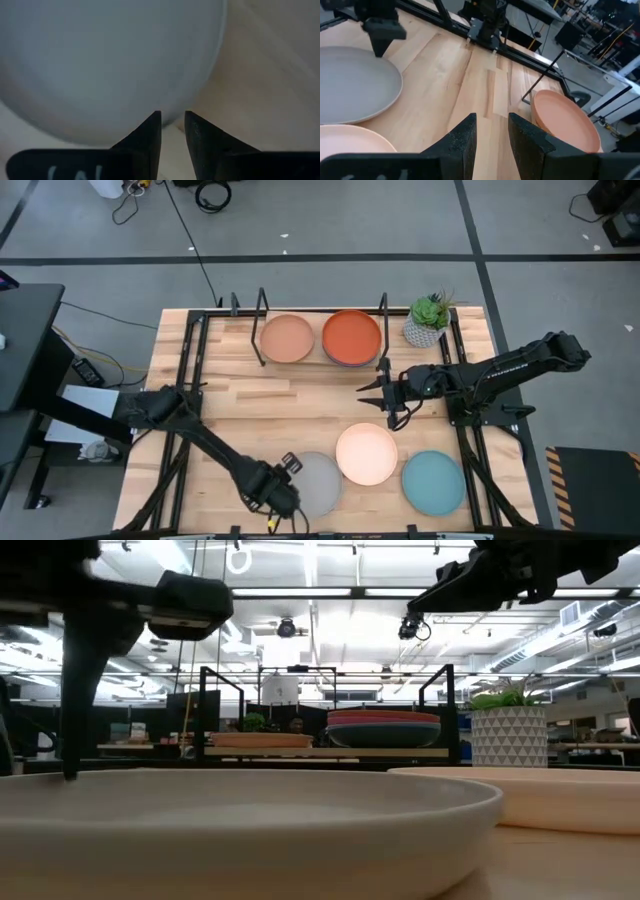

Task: Place and stack plates onto a shelf
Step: Stack the gray plate on top of the brown plate on the shelf

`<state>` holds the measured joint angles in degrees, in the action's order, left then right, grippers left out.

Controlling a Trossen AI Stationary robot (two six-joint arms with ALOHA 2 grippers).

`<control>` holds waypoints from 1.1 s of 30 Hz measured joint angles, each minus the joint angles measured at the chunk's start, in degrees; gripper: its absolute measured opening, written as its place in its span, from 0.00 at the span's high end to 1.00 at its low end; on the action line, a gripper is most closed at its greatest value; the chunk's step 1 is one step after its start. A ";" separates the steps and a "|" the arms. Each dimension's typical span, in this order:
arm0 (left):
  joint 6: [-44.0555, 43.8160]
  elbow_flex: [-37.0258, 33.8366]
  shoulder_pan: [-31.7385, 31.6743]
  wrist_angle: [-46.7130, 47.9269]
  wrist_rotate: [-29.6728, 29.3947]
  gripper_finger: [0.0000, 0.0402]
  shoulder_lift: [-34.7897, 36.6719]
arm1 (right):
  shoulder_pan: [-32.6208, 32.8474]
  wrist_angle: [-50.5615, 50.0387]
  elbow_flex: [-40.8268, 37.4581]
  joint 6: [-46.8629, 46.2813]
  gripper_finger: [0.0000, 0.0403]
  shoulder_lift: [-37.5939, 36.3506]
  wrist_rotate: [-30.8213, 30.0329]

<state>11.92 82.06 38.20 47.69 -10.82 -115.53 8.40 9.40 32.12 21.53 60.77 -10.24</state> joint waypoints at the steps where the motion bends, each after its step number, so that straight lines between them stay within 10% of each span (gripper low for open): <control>1: 0.82 0.00 0.38 -0.41 -1.32 0.77 -0.61 | -0.19 0.32 0.00 0.40 0.71 0.00 0.26; 22: -3.17 0.00 0.00 2.11 -3.63 0.97 2.06 | -5.18 2.55 0.00 2.05 0.71 0.00 8.85; 33: 4.44 0.00 -15.78 12.80 -4.88 0.98 15.55 | -5.17 5.72 -3.88 -4.53 0.71 0.02 11.82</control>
<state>16.36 82.06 22.42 60.49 -15.70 -99.99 3.22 15.12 28.23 17.00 60.80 1.58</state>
